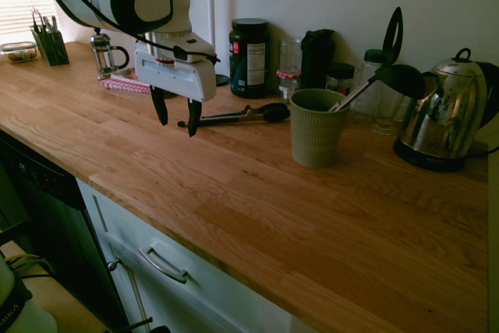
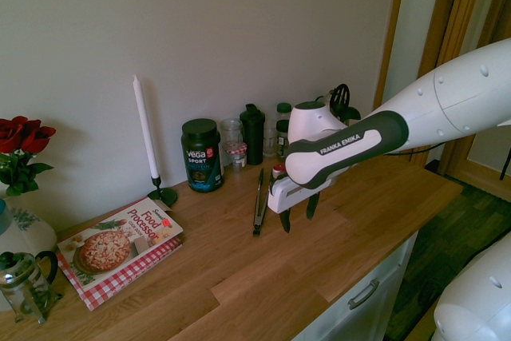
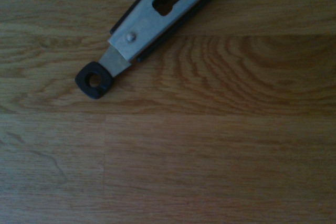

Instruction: Put the tongs back in the holder

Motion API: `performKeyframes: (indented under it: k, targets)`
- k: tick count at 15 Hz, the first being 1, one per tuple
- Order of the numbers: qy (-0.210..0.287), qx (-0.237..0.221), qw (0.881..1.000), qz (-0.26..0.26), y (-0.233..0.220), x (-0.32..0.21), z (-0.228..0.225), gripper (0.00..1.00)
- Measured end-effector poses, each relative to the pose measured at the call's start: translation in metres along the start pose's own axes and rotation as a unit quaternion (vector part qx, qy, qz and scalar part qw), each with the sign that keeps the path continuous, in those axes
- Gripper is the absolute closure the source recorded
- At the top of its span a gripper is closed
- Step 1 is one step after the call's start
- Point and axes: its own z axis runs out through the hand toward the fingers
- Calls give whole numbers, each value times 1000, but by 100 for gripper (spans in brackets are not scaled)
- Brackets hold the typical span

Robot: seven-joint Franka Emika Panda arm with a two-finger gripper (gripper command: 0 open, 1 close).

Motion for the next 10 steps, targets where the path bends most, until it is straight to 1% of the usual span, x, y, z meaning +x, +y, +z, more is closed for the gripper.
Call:
performKeyframes:
  k: [2, 4, 5, 7, 8, 10]
  targets:
    - [-1, -1, 1000, 1, 0, 1, 1, 0]
    - [17, 17, 999, 31, -8, 15, -7, 0]
    - [33, 31, 997, 58, -15, 29, -17, 0]
    - [47, 49, 990, 125, -28, 66, -30, 0]
    - [47, 57, 985, 157, -35, 82, -33, 0]
    - [51, 68, 971, 223, -55, 104, -36, 0]
